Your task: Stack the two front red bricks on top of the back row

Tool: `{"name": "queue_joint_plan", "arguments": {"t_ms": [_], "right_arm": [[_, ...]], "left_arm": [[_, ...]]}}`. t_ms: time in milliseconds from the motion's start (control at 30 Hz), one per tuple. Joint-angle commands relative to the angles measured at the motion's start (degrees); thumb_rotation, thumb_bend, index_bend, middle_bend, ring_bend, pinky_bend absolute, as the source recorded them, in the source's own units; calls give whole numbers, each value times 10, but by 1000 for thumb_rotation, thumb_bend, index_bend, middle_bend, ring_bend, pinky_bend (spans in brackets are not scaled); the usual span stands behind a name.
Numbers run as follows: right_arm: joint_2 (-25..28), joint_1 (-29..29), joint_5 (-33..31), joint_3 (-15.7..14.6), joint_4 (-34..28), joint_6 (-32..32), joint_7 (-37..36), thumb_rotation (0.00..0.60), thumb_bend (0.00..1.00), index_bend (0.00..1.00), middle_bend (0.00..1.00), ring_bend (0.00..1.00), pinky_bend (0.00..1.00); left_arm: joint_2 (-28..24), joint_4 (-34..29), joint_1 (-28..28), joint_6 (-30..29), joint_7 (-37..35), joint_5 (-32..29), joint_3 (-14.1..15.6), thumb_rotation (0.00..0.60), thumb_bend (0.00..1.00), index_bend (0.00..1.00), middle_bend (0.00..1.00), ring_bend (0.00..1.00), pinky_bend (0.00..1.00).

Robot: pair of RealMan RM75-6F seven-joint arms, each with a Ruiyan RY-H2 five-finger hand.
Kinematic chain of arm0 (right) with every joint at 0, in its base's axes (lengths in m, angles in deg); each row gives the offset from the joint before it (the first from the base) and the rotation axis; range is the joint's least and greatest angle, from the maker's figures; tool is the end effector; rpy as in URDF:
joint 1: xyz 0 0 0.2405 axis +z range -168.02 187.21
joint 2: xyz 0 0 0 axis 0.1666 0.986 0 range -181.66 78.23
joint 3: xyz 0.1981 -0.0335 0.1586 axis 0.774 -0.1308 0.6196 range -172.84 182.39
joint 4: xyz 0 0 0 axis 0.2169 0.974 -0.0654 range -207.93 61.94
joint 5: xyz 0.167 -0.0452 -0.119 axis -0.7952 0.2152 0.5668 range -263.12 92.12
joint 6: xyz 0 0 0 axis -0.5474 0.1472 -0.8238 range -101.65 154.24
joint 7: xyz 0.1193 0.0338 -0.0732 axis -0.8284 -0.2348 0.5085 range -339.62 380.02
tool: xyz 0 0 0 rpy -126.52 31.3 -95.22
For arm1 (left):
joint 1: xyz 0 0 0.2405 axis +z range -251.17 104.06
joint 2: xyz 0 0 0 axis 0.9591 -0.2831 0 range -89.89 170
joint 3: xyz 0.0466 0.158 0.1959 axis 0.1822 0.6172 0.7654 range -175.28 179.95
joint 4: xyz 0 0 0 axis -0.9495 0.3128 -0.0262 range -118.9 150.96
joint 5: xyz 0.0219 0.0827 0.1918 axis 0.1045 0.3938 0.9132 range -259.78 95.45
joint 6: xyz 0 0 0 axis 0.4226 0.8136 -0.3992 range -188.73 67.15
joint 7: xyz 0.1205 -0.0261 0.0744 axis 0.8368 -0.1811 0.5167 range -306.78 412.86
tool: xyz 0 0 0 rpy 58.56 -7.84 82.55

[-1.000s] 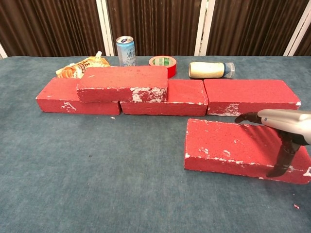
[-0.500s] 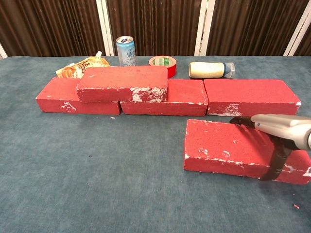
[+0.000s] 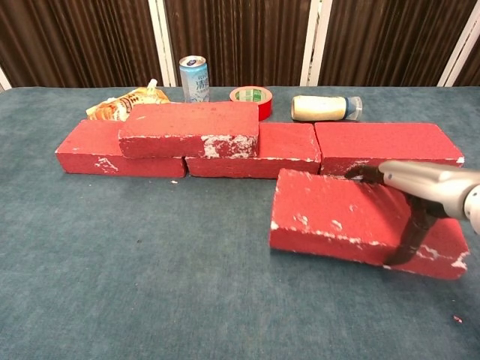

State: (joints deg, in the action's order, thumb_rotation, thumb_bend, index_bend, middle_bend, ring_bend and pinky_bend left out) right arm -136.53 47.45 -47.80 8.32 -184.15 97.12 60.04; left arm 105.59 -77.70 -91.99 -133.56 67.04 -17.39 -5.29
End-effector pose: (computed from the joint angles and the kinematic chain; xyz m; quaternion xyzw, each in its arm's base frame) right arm -0.1651 -0.2554 -0.0077 0.6961 -0.5078 0.2413 0.4465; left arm -0.3007 0.2661 0.1480 -0.5943 -0.3998 -0.3108 0.6248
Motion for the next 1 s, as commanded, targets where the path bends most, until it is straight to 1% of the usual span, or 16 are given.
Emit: {"name": "queue_joint_plan", "arguments": {"t_ms": [33,167,300,400,467,567,633,767,867,1000], "right_arm": [[14,0,17,13,-16,2,-13,600,128,161,336,370,0],[41,17,22,35,-27,-9,-3,600,128,168,347,370,0],[78,61,-10,69,-17,-41,35,600,128,175,354,370,0],[100,97,-44,93,10,-71,58,600,128,177,356,369,0],[109,122,-76,112,43,-101,62,600,128,178,356,364,0],[119,156,-131,128,99,-158,58,600,128,185,356,358,0],[121,176,-157,129,144,-191,59,600,128,195,356,357,0],[115,197,-176,129,214,-235,38,600,128,200,356,354,0],[109,202,-168,122,255,-269,15,600,128,201,356,353,0],[92,206,-134,107,300,-305,-13,600,128,203,356,347,0]], "left_arm": [[-1,-1,2,1,1,-2,1,600,222,0,0,0,0],[1,-1,2,7,1,-10,0,600,223,0,0,0,0],[1,-1,0,14,8,-17,-1,600,223,0,0,0,0],[0,-3,-1,15,9,-20,-4,600,223,0,0,0,0],[2,-4,-1,15,8,-21,-4,600,223,0,0,0,0],[1,-5,0,17,8,-20,-3,600,223,0,0,0,0],[1,-5,-1,18,9,-19,-2,600,223,0,0,0,0],[1,-3,-1,17,9,-23,-5,600,223,0,0,0,0],[0,-2,-1,18,9,-25,-7,600,222,0,0,0,0],[4,2,-2,21,10,-28,-8,600,224,0,0,0,0]]}}
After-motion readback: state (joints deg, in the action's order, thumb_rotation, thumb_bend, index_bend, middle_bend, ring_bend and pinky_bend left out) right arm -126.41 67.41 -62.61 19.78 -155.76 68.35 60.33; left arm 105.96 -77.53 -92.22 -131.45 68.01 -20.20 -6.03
